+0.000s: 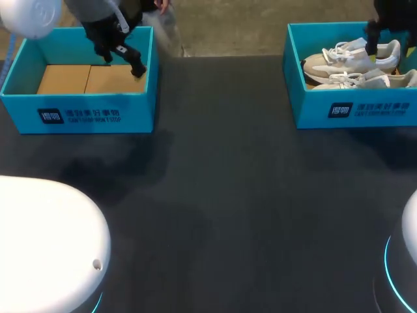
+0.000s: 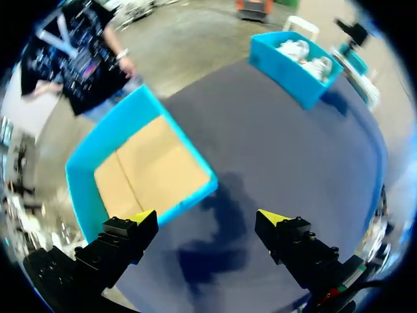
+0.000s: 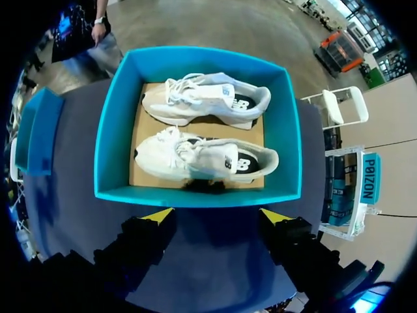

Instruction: Take the shoe out of the shoebox, open the shoe tongue, remove and reinsert the insole, then place the shoe into the shoebox

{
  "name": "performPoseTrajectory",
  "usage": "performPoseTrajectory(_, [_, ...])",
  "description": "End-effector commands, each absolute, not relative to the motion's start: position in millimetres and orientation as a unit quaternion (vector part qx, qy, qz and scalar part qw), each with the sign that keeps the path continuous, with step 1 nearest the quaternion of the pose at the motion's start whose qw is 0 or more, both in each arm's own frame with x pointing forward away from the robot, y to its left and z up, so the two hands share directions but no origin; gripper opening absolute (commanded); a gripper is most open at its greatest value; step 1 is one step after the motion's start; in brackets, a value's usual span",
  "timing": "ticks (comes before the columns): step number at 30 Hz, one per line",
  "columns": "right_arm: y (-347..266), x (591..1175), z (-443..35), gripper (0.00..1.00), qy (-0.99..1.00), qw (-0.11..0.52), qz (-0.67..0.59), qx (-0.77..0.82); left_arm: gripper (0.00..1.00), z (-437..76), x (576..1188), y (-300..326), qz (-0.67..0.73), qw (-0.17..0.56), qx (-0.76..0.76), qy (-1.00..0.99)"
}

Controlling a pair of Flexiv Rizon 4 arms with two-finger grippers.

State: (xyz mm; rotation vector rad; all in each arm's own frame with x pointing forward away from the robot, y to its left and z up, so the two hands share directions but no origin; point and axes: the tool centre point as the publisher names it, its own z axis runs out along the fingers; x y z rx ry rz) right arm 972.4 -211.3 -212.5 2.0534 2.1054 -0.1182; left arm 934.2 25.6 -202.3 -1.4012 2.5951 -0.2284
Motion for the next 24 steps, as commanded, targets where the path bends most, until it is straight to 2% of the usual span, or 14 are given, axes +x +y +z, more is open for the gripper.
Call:
performPoseTrajectory(1, [-209.2, 953.3, -209.4, 0.83, 0.710, 0.105, -0.034, 0.695, 1.00, -207.8, 939.9, 34.8, 0.017, 0.022, -0.760, 0.649])
performPoseTrajectory(6, [-205.2, 939.7, -204.9, 0.86, 0.705, 0.104, -0.034, 0.701, 1.00, -204.8, 938.6, 51.4, 0.003, 0.018, -0.781, 0.624])
performPoseTrajectory(15, [-197.2, 915.8, -203.5, 1.00, 0.694, 0.115, 0.006, 0.711, 1.00, -210.8, 940.8, 75.4, -0.004, -0.004, -0.806, 0.592])
performPoseTrajectory(24, [-190.9, 893.3, -205.3, 0.99, 0.693, 0.112, 0.025, 0.712, 1.00, -220.5, 943.9, 80.7, 0.007, -0.022, -0.824, 0.566])
